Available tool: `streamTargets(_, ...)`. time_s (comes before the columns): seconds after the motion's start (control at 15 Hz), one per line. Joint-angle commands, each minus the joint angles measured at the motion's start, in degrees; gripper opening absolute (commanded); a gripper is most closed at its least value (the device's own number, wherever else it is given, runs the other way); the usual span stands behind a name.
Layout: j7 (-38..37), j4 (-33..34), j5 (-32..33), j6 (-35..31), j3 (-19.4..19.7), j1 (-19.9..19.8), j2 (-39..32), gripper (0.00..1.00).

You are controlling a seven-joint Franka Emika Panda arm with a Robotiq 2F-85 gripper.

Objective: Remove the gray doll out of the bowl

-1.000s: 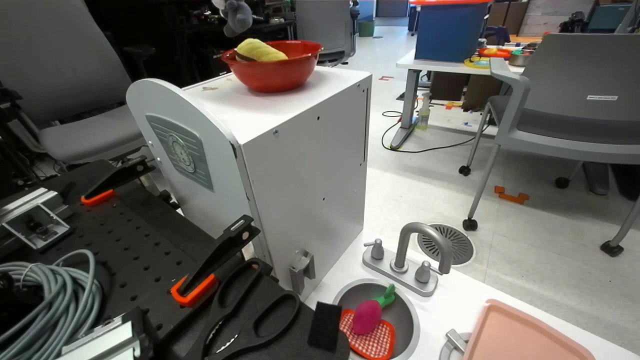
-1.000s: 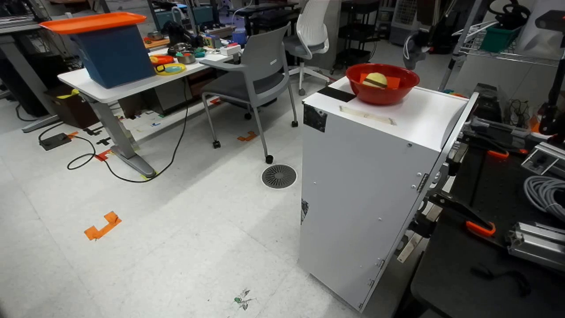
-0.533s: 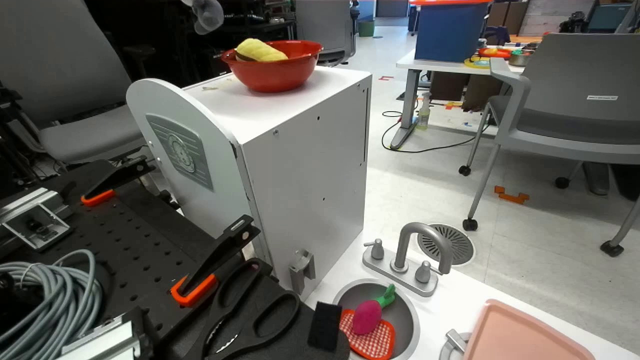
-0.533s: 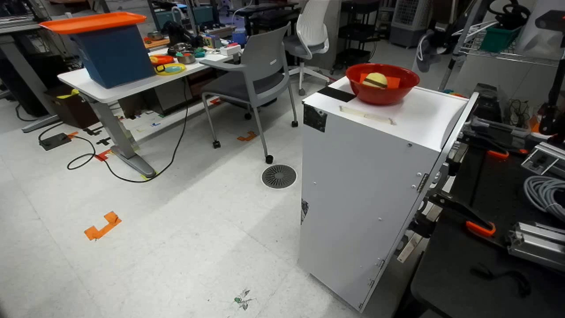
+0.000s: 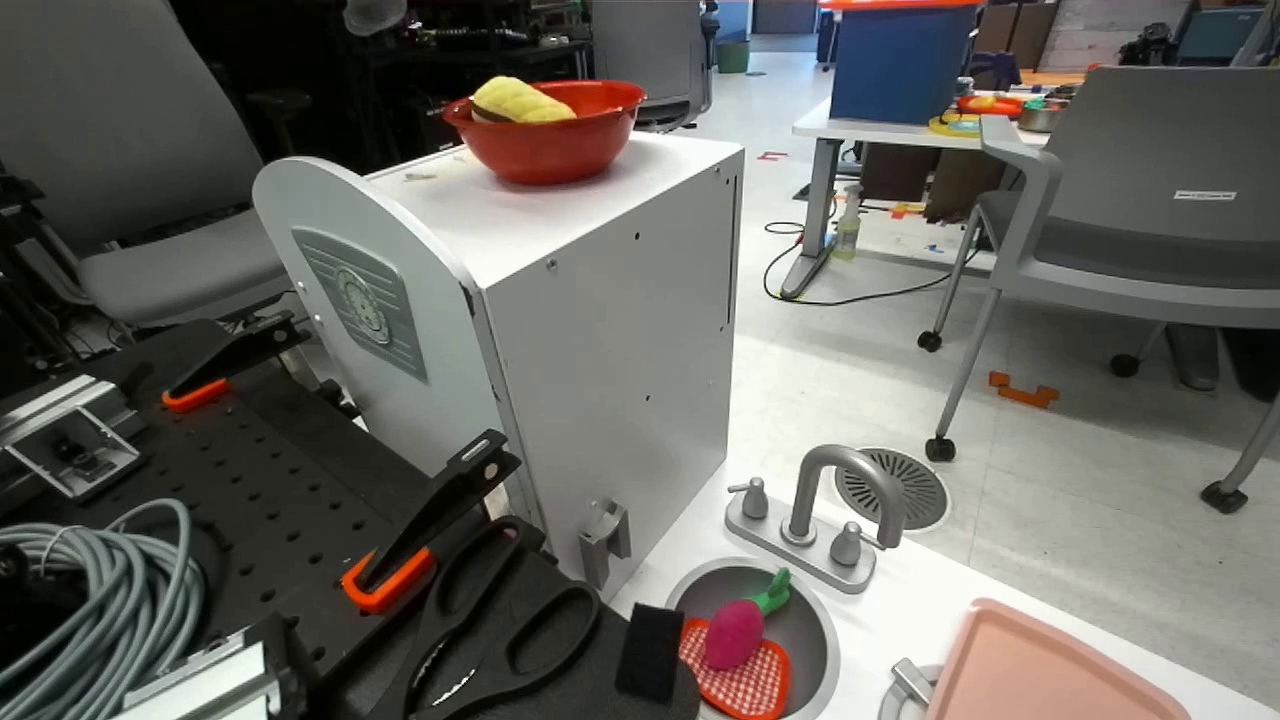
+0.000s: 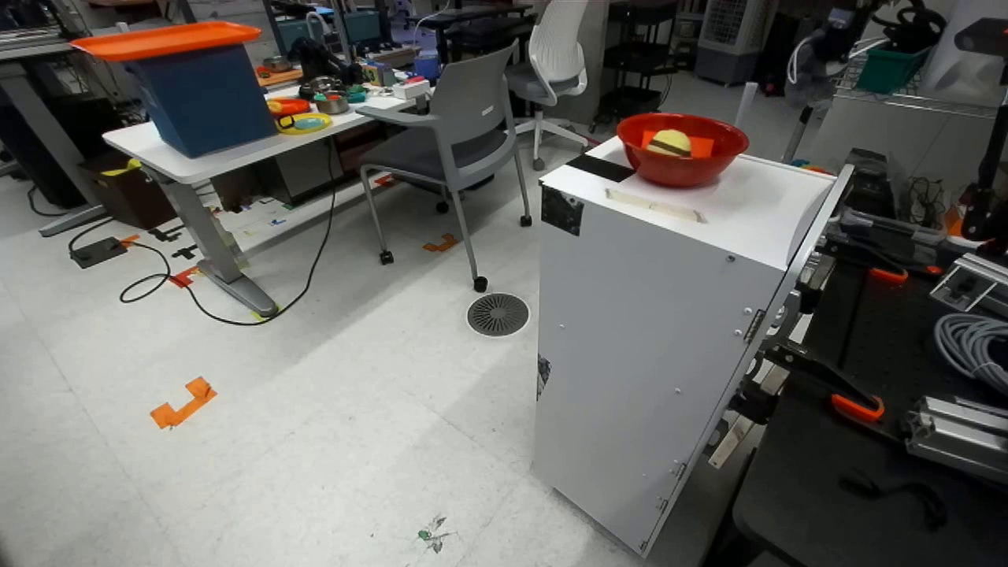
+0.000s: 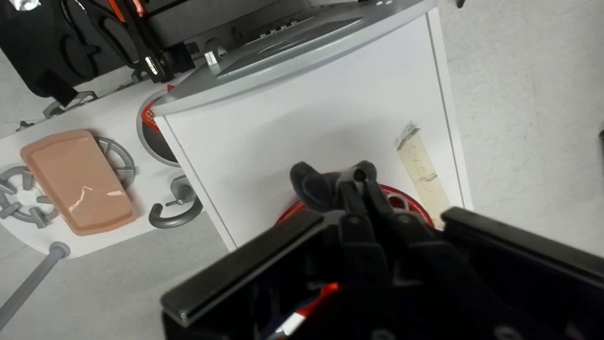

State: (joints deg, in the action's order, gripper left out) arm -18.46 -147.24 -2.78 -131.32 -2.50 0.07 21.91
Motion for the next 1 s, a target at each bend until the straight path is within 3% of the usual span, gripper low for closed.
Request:
streamTargets(0.0,0.2,-1.5,-0.6,2.6,1.5,-2.5,3.1,0.01)
streamTargets(0.07,0.5,-1.3,-0.2,3.2,1.7,-3.1,3.1,0.31)
streamTargets(0.13,0.7,-1.2,-0.3,3.7,1.9,-3.6,3.1,0.32)
streamTargets(0.2,0.3,-1.1,-0.3,2.2,1.1,-3.3,2.0,0.14)
streamTargets(0.4,0.4,-1.1,-0.2,2.4,1.4,-3.9,2.0,0.32)
streamTargets(0.93,0.4,-1.1,-0.2,2.4,1.4,-3.9,2.0,0.32)
